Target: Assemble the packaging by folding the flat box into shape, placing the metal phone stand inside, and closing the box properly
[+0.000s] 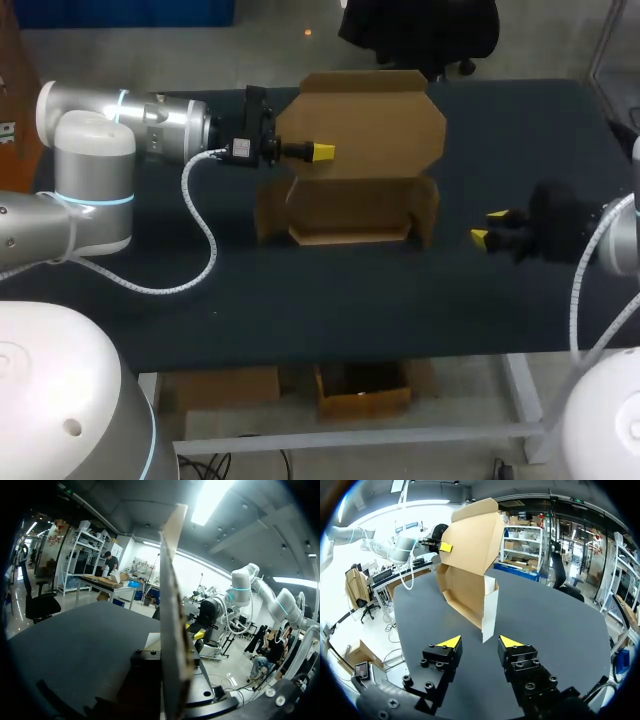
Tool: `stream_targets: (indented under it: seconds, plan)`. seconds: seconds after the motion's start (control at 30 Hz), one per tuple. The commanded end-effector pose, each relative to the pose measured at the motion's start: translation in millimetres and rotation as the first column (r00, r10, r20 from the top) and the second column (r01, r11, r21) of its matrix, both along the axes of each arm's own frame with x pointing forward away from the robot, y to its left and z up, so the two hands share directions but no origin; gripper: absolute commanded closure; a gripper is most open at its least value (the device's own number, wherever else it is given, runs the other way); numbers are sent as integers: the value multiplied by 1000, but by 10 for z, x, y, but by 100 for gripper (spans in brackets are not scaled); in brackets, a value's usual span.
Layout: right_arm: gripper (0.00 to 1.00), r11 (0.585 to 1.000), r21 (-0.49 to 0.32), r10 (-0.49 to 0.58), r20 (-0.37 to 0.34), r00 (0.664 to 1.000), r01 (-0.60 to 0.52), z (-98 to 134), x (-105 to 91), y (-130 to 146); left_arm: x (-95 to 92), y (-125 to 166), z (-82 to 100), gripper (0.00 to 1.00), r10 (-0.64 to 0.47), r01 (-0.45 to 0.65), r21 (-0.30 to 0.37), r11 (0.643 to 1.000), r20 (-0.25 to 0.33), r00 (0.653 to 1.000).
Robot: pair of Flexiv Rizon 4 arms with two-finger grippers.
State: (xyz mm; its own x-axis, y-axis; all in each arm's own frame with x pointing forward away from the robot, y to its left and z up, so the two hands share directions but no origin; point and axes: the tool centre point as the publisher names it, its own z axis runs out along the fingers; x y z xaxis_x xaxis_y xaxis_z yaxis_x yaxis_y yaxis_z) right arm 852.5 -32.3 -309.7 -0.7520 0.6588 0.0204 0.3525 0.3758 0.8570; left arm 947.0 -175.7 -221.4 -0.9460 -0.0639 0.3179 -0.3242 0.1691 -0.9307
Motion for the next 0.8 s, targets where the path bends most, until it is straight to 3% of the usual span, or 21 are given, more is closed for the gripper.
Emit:
stream_targets:
  seconds: [0.03, 0.4, 0.7, 0.8]
  plan:
    - [56, 998, 21, 67, -17, 998, -67, -78, 75, -11, 2, -10, -20, 100, 0, 0, 0, 1000, 0, 1000]
    - [57, 995, 13, 104, -30, 994, -104, -125, 175, 62, 2, -10, -20, 100, 0, 0, 0, 1000, 0, 1000]
    - [55, 992, 37, 123, -18, 992, -122, -42, 39, 302, 2, -10, -20, 100, 0, 0, 0, 1000, 0, 1000]
    - [55, 992, 4, 127, -9, 992, -127, -4, -16, 424, 2, -10, -20, 100, 0, 0, 0, 1000, 0, 1000]
